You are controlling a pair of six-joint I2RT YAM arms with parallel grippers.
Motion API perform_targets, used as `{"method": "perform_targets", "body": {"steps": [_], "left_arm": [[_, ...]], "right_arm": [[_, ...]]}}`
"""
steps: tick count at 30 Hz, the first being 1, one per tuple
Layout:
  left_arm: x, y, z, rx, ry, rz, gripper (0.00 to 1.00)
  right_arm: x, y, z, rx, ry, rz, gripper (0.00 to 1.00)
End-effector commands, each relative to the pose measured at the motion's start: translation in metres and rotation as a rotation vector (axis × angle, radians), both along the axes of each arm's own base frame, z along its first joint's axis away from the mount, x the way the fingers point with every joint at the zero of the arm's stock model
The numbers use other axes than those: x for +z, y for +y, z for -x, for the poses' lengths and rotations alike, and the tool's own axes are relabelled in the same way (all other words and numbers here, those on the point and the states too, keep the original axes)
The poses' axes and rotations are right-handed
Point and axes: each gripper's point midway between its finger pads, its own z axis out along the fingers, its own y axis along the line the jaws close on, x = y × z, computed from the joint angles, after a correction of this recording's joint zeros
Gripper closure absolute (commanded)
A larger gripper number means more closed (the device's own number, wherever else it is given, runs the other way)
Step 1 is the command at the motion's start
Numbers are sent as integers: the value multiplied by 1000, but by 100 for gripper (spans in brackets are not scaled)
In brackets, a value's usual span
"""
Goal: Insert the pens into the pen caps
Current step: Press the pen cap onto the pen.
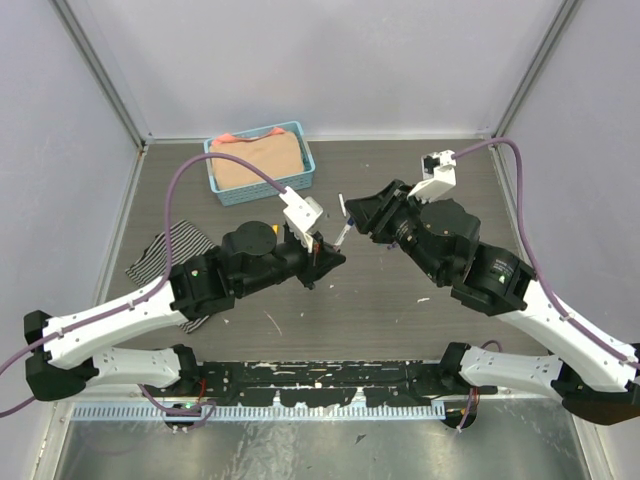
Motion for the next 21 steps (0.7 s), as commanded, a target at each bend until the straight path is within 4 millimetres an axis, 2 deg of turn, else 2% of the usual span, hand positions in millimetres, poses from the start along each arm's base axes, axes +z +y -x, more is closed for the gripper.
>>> {"method": "perform_targets", "body": {"steps": [1, 4, 8, 10, 14, 16, 21], "left_arm": [[19, 0, -2, 7, -31, 58, 100], [20, 0, -4, 17, -32, 62, 100], [34, 1, -12, 68, -35, 92, 100], [54, -2, -15, 76, -52, 136, 100], [105, -2, -18, 87, -129, 265, 100], [127, 2, -22, 106, -175, 296, 100], [164, 9, -28, 151, -247, 360, 100]], "right_arm": [[14, 3, 3, 25, -25, -52, 71], [13, 6, 6, 48, -33, -62, 99], [3, 9, 9, 73, -27, -45, 100], [-9, 11, 9, 80, -8, -34, 100], [-52, 21, 14, 92, 76, 10, 100], [-75, 31, 28, 99, 117, 42, 100], [-110, 58, 61, 117, 175, 56, 100]]}}
